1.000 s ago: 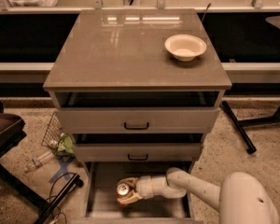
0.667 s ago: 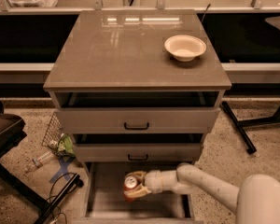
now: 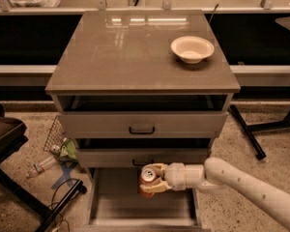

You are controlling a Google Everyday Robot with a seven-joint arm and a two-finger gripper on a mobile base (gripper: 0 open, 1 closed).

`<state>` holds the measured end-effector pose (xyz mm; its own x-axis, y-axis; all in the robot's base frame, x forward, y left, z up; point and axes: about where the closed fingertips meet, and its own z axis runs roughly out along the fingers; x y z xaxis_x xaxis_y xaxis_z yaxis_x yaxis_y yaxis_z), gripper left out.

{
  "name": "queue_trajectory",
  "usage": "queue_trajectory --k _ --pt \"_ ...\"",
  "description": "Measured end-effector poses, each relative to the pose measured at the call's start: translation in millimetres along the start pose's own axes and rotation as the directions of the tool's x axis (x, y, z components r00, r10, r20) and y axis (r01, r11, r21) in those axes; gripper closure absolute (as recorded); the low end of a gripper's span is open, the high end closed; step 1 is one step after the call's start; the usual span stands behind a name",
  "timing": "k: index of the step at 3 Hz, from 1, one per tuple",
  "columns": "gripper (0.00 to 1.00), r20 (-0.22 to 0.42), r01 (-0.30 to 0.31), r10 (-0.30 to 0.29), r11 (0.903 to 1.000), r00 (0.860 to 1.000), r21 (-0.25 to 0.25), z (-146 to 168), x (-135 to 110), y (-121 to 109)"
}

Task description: Pick coke can from bottom drawer and place on counter

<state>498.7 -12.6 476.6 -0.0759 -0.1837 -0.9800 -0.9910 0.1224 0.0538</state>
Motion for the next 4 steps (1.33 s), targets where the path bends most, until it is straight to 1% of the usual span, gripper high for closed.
queue_trajectory --k 1,2,3,4 --pt "1.00 -0.057 -0.002 0.006 0.9976 0.998 0.069 -32 -78 -2" --pt "1.00 -0.084 -0.002 0.012 0.9932 0.996 0.116 -50 -121 -8" --pt "1.00 -0.079 0.000 0.009 0.9937 0.997 0.112 -49 -123 -7" --pt "1.00 -0.074 -0.026 0.037 0.9896 0.997 0.141 -63 -170 -18"
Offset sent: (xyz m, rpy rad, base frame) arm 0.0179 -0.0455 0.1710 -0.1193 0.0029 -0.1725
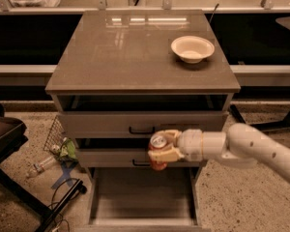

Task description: Pick coke can from bottom drawer and place on counter

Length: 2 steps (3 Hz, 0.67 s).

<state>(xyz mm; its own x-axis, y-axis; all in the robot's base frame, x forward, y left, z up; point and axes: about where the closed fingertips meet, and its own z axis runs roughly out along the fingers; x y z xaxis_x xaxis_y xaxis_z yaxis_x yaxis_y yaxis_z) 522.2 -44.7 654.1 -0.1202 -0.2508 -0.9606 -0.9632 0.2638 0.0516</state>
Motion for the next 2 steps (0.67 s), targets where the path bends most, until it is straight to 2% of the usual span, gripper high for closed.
queue_trajectory --k 1,2 --pt "1.00 -0.012 -0.016 0.016 0.9983 1.000 0.056 -24 -65 -15" --pt "1.00 -0.028 -0.027 0.030 0.9926 0.999 0.118 -43 -127 -39"
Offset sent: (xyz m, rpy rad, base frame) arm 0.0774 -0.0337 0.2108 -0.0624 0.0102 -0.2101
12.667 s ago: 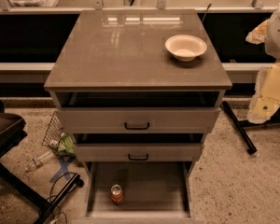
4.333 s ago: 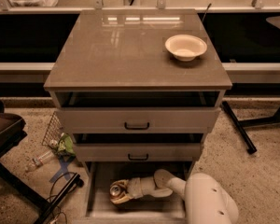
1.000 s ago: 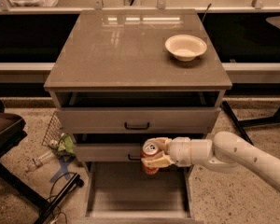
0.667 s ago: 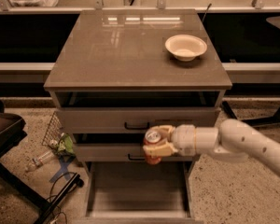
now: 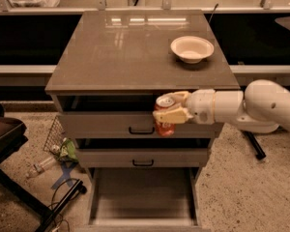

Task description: Pick coke can from bottom drawer and place on counter

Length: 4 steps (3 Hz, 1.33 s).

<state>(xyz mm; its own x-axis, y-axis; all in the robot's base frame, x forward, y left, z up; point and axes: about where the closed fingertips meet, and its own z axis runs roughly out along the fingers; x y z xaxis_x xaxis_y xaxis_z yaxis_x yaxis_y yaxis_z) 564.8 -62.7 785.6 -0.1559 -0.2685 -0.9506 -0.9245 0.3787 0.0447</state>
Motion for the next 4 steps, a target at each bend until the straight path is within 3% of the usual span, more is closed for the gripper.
queue_trajectory --k 1,2,3,4 --pt "1.00 0.004 -0.004 0.004 0.9989 1.000 0.047 -12 -51 -21" --pt "1.00 0.024 0.031 -0.033 0.9949 0.999 0.096 -20 -121 -39" --pt "1.00 0.038 0.060 -0.065 0.9911 0.997 0.118 -20 -161 -47" --pt "1.00 0.119 0.090 -0.107 0.9859 0.987 0.141 -7 -189 -71"
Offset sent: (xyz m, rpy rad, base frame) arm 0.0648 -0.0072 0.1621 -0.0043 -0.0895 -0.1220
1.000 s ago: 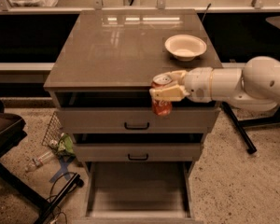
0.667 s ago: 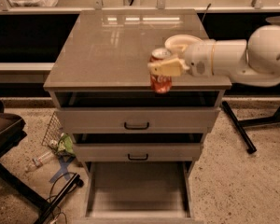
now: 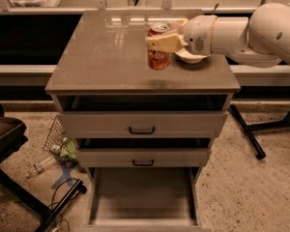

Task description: Pick coke can from bottom drawer and place on counter

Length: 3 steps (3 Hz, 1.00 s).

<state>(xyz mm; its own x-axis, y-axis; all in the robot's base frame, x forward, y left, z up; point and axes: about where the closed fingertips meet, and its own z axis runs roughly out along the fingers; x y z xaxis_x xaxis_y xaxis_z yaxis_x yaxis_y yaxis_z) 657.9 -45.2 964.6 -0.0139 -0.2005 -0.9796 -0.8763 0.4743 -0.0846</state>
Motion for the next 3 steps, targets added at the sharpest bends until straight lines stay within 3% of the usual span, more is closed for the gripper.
queue_trajectory --k 1,2,3 --pt "1.00 0.000 0.000 0.000 1.0000 1.000 0.000 0 0 0" --pt "1.00 0.002 -0.030 0.030 0.9989 1.000 0.035 14 -11 -21" --pt "1.00 0.003 -0.098 0.099 0.9809 0.995 0.168 65 -42 -106"
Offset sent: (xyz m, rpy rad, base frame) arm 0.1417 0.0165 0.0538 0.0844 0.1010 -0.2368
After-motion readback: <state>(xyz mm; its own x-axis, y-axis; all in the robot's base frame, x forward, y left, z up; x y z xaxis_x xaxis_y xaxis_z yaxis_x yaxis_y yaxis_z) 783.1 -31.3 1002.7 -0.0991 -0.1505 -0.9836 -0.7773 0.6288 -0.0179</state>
